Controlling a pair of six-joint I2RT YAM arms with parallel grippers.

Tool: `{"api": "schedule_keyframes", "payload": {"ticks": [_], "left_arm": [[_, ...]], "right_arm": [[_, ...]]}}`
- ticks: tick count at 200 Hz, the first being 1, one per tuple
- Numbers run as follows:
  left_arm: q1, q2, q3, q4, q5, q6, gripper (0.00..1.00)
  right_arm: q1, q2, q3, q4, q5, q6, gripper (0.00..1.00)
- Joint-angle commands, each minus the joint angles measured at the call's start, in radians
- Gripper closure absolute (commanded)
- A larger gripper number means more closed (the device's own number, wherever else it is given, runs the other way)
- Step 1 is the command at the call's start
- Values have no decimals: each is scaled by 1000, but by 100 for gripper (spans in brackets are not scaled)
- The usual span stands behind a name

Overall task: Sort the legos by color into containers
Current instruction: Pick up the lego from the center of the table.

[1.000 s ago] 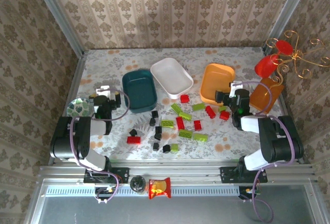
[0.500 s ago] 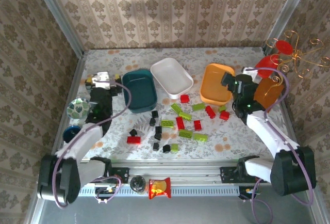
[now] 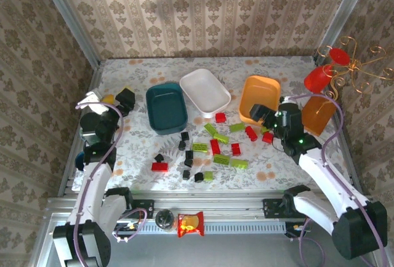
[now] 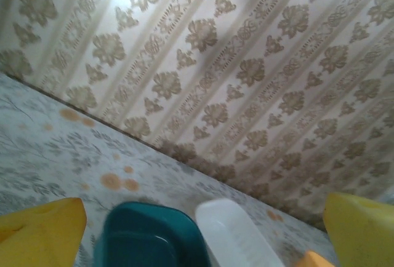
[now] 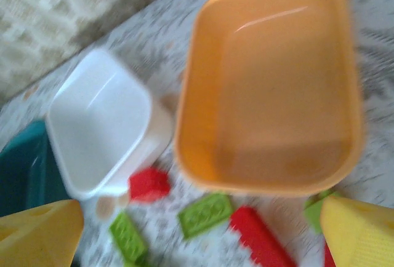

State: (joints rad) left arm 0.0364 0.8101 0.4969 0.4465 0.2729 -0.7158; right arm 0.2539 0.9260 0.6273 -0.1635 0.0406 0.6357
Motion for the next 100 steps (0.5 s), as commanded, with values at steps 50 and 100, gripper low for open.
{"api": "schedule_keyframes", "payload": {"ticks": [50,100], "left_arm": [[-4,38,-110,305,273,-304,0],[-100,-83,-63,-8,238,-104,0]], "right_arm": [[280,81,-97,-224,3,-39,19],[419,339,-42,-133,69,-42,28]]}}
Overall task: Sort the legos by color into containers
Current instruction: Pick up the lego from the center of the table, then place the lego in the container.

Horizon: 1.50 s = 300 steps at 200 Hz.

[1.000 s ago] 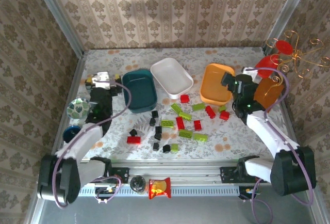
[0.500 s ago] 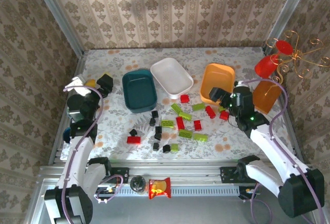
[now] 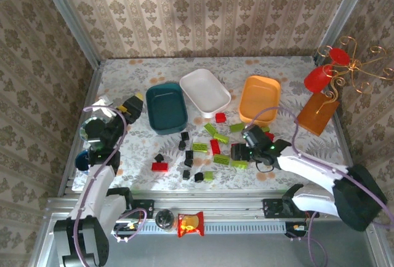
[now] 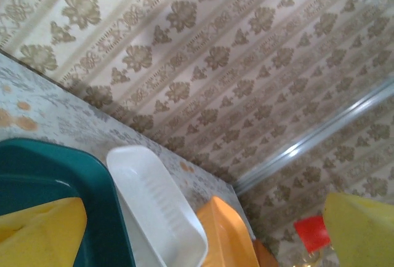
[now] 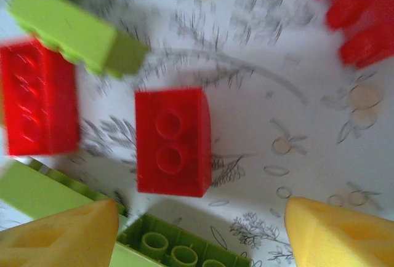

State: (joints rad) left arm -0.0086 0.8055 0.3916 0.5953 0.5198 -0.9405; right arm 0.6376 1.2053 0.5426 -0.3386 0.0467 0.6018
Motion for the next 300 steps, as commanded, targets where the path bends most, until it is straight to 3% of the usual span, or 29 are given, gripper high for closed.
{"api": "schedule_keyframes", "payload": {"ticks": [1,23,41,79,97,122,143,159,187,221,269,300], "left_arm": [[-58,-83,43,-166,-15,126,0],[-106,-161,71,-362,-125,214,0],[-106,-204,81,-446,-182,211,0],[-105,-267,57,-452,-258,116,0],[-101,-260,44,-441,-245,53,0],[-76,-261,-27,-264,-176,-13,0],[-55,-262,-35,-249,-159,-78,0],[-48,-265,-42,-180,-111,-50,0],[-49,-296,-36,-134,-59,-16,0],[-52,-306,44,-273,-32,50,0],[-68,-250,87,-338,-2,78,0],[-137,-273,131,-571,-125,230,0]], "right_arm": [[36,61,43,44,64,-8,28],[36,105,62,75,116,-16,31],[35,136,81,94,143,-28,33],[35,245,129,109,157,-43,40],[34,282,142,108,163,-45,44],[34,282,142,118,153,-49,57],[31,234,140,116,142,-71,67],[16,153,142,103,134,-96,72],[-66,18,191,44,122,-133,75],[-238,-4,279,34,109,-132,76],[-417,255,463,58,144,-108,76],[-465,419,534,78,117,-82,76]]}}
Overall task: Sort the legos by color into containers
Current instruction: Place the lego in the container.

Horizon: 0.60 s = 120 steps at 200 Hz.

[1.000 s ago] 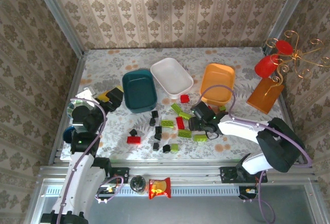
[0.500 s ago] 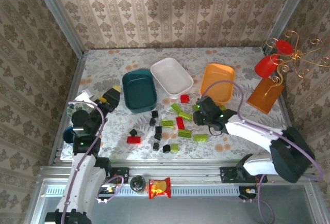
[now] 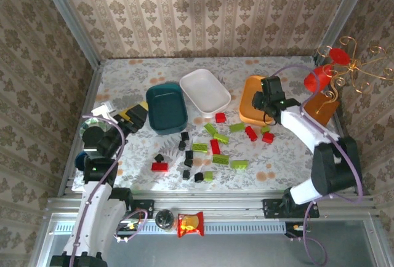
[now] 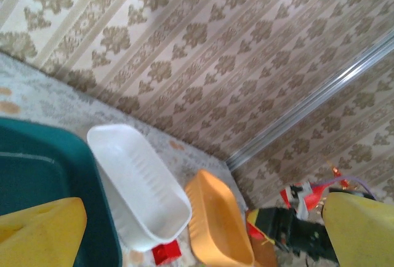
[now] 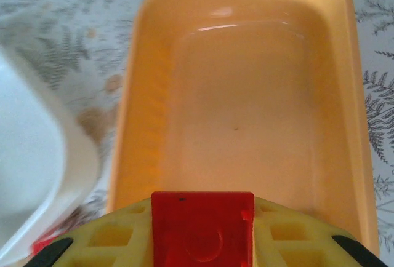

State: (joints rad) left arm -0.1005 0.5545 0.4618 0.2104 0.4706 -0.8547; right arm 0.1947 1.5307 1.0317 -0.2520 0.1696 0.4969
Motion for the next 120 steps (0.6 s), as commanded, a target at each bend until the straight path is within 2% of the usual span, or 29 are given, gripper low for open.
{"api": "schedule_keyframes", "payload": {"ticks": [1,22,49,62,80,87,120], "left_arm": [[-48,-22,63,-197,-81,149,0],[-94,-13,73,-296,-146,207,5],[-124,-1,57,-325,-168,222,8],[-131,1,54,-346,-179,231,8],[-136,27,76,-398,-174,261,7],[-141,41,87,-428,-186,273,7],[-191,102,118,-497,-239,322,5]], "right_arm": [[-22,98,47,-7,-7,23,76],[-21,169,94,-1,-21,31,75],[-21,237,145,-25,-22,36,72],[-21,257,160,-33,-22,36,64],[-21,258,175,-41,-20,33,42],[-20,250,179,-41,-21,31,36],[-9,181,183,-54,-24,13,27]]}}
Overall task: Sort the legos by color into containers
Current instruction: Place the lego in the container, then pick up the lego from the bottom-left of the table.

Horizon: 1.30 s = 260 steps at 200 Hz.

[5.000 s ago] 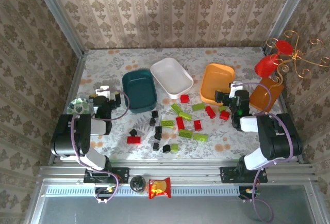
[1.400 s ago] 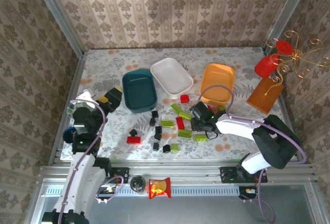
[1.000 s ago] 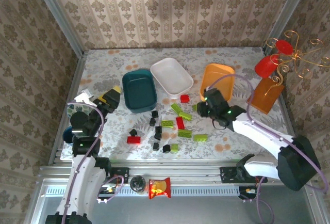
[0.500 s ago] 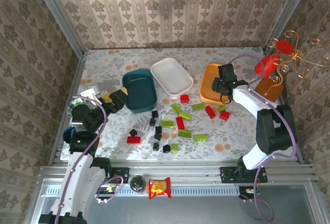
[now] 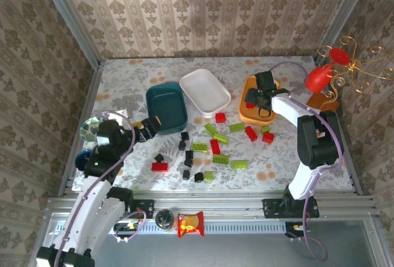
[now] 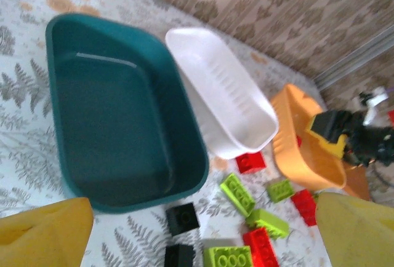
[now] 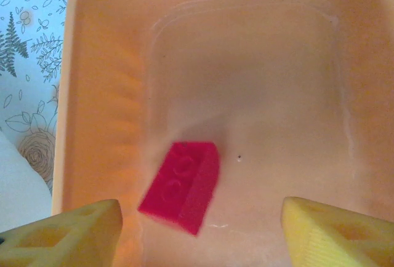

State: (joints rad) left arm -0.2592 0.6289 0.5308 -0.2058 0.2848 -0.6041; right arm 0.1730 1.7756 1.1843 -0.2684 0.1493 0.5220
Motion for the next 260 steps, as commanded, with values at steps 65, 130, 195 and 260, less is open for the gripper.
{"api": "schedule_keyframes", "payload": {"ticks": [65,130,195,260], "left_arm": [[-189,166,72,-172,-202,127,13],[-402,327,81,-330,-415,112,25],[-403,365,-26,-295,-424,29,29],[-403,452,-44,-236,-438,25,42]], "right_arm": [[175,-314,-131,-24,62,-46,25],[260,-492,-313,6,61,-14,26],[263,-573,-377,16,52,-14,26],[263,-593,-393,28,50,-7,26]]}}
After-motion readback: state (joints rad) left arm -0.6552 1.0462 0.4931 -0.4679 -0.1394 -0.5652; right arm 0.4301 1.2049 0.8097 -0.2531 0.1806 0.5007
